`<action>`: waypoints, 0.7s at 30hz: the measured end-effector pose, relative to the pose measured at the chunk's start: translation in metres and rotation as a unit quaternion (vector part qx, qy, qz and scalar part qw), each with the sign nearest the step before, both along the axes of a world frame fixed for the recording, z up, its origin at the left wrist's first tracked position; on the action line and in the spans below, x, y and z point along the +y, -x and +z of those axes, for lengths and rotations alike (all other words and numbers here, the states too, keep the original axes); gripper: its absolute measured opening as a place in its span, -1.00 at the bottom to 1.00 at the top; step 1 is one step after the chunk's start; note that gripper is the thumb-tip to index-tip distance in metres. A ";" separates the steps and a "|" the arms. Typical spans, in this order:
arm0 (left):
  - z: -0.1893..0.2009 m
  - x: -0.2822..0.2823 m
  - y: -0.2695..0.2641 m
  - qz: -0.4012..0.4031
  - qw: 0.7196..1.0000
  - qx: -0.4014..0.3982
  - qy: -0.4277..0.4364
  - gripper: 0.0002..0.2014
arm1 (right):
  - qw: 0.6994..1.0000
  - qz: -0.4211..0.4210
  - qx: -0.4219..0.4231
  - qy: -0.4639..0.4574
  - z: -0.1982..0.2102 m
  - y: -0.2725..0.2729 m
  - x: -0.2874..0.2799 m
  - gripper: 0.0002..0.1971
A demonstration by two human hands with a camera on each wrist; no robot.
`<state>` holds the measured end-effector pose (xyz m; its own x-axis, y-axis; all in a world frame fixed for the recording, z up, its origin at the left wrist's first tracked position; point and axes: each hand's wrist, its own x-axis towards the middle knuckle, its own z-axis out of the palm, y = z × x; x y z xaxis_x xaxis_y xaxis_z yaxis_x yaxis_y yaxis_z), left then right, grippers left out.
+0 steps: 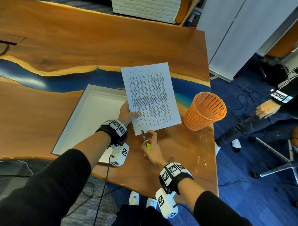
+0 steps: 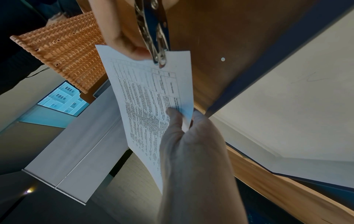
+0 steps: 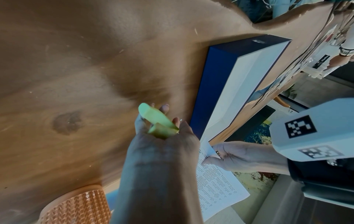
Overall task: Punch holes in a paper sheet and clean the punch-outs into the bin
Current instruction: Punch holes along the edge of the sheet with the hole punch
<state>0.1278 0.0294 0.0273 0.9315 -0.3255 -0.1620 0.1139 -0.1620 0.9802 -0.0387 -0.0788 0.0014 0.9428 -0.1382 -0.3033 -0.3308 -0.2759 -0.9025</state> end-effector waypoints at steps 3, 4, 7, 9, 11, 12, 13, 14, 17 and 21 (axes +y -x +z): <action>0.000 -0.002 -0.001 0.002 1.000 -0.001 -0.003 -0.45 | 1.000 0.014 -0.014 0.008 0.000 -0.001 0.000 -0.29; 0.001 -0.002 -0.001 0.003 1.000 -0.002 -0.005 -0.45 | 1.000 0.010 -0.017 0.010 0.000 -0.001 0.000 -0.30; 0.003 -0.001 -0.001 0.004 1.000 -0.006 -0.012 -0.45 | 1.000 -0.002 -0.027 0.015 -0.002 -0.002 -0.001 -0.34; 0.004 0.000 -0.001 0.010 1.000 -0.007 -0.012 -0.47 | 0.999 -0.008 -0.029 0.017 -0.002 -0.003 -0.002 -0.35; 0.006 0.001 0.001 0.018 1.000 -0.009 -0.010 -0.47 | 0.999 -0.013 -0.027 0.020 -0.003 -0.004 -0.004 -0.38; 0.008 0.001 0.003 0.019 1.000 -0.010 -0.007 -0.45 | 0.999 -0.013 -0.028 0.023 -0.004 -0.005 -0.005 -0.39; 0.009 0.002 0.004 0.017 1.000 -0.013 -0.003 -0.42 | 0.999 -0.010 -0.032 0.030 -0.004 -0.006 -0.006 -0.40; 0.011 0.003 0.006 0.013 1.000 -0.017 0.004 -0.37 | 0.999 -0.008 -0.035 0.036 -0.005 -0.006 -0.007 -0.39; 0.014 0.003 0.007 0.011 1.000 -0.016 0.019 -0.35 | 0.998 -0.010 -0.044 0.036 -0.006 -0.006 -0.007 -0.40; 0.018 0.004 0.006 0.017 0.999 -0.024 0.021 -0.30 | 0.999 0.006 -0.034 0.030 -0.009 -0.006 -0.008 -0.46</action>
